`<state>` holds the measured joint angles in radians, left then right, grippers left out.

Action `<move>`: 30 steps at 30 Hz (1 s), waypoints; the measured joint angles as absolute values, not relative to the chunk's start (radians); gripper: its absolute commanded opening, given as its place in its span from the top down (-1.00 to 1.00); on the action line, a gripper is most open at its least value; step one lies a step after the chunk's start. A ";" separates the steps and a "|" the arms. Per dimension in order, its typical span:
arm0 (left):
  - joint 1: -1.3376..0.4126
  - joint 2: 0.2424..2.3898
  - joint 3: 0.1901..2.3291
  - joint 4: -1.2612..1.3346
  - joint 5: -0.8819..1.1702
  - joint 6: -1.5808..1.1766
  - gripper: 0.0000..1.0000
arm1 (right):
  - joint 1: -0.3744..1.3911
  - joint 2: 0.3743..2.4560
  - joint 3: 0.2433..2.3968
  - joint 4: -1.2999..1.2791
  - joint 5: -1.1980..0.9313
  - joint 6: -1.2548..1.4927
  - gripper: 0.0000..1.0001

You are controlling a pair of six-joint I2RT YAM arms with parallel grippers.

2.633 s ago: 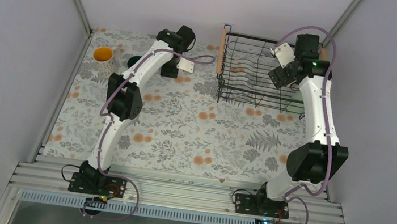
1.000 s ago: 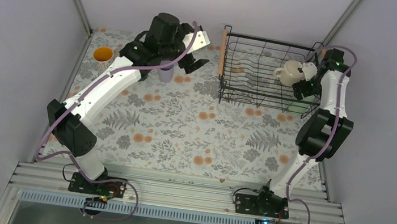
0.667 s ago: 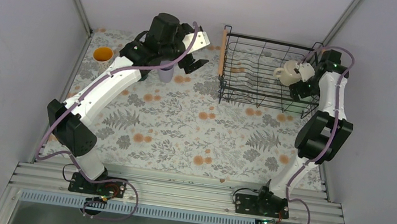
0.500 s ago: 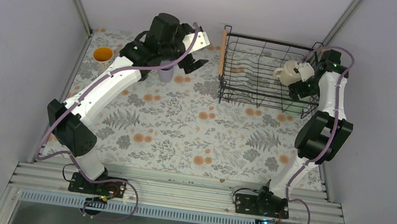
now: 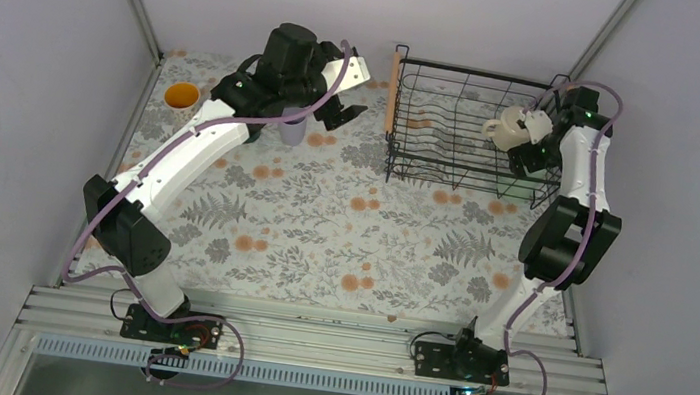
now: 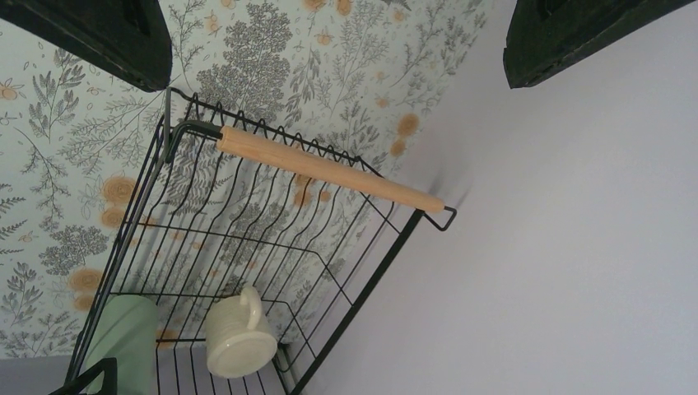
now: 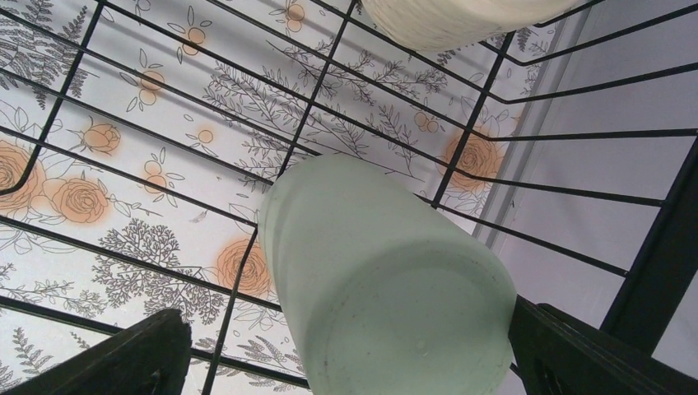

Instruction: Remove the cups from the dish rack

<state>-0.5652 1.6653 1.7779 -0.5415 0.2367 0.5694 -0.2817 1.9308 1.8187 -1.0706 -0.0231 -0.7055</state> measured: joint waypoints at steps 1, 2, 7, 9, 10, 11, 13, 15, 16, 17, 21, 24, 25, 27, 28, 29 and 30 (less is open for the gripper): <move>-0.565 1.665 1.778 -0.542 0.237 0.570 -1.00 | -0.282 1.931 1.819 -1.071 -0.022 -0.705 -1.00; -0.565 1.665 1.778 -0.542 0.237 0.571 -1.00 | -0.282 1.931 1.819 -1.071 -0.021 -0.705 -1.00; -0.565 1.665 1.775 -0.541 0.237 0.576 -1.00 | -0.282 1.931 1.835 -1.078 -0.022 -0.697 -1.00; -0.565 1.665 1.769 -0.540 0.237 0.577 -1.00 | -0.282 1.931 1.847 -1.078 -0.022 -0.692 -1.00; -0.565 1.665 1.766 -0.540 0.237 0.580 -1.00 | -0.282 1.931 1.852 -1.079 -0.022 -0.690 -1.00; -0.565 1.665 1.761 -0.540 0.237 0.583 -1.00 | -0.282 1.931 1.857 -1.079 -0.022 -0.687 -1.00; -0.565 1.665 1.761 -0.544 0.237 0.584 -1.00 | -0.282 1.931 1.862 -1.079 -0.022 -0.685 -1.00; -0.565 1.664 1.761 -0.544 0.237 0.585 -1.00 | -0.282 1.932 1.863 -1.079 -0.020 -0.683 -1.00; -0.565 1.664 1.761 -0.544 0.237 0.587 -1.00 | -0.282 1.933 1.863 -1.080 -0.017 -0.682 -1.00; -0.565 1.664 1.760 -0.543 0.237 0.587 -1.00 | -0.282 1.936 1.864 -1.082 -0.014 -0.680 -1.00; -0.565 1.661 1.739 -0.540 0.237 0.590 -1.00 | -0.282 1.952 1.864 -1.093 -0.012 -0.678 -1.00; -0.565 1.661 1.725 -0.540 0.238 0.591 -1.00 | -0.282 1.969 1.864 -1.094 -0.006 -0.676 -1.00; -0.565 1.661 1.720 -0.540 0.238 0.591 -1.00 | -0.282 1.972 1.864 -1.094 -0.004 -0.675 -1.00; -0.565 1.658 1.711 -0.540 0.239 0.591 -1.00 | -0.282 1.975 1.864 -1.093 0.003 -0.675 -1.00; -0.565 1.657 1.708 -0.540 0.239 0.591 -1.00 | -0.282 1.975 1.863 -1.093 0.006 -0.673 -1.00; -0.565 1.655 1.705 -0.539 0.239 0.591 -1.00 | -0.282 1.975 1.863 -1.093 0.009 -0.672 -1.00; -0.565 1.653 1.702 -0.539 0.239 0.591 -1.00 | -0.282 1.975 1.863 -1.092 0.011 -0.672 -1.00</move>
<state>-0.5652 1.6527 1.7020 -0.5392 0.2386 0.5911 -0.2821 1.9747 1.8633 -1.0924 0.0109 -0.6716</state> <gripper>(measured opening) 0.998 0.998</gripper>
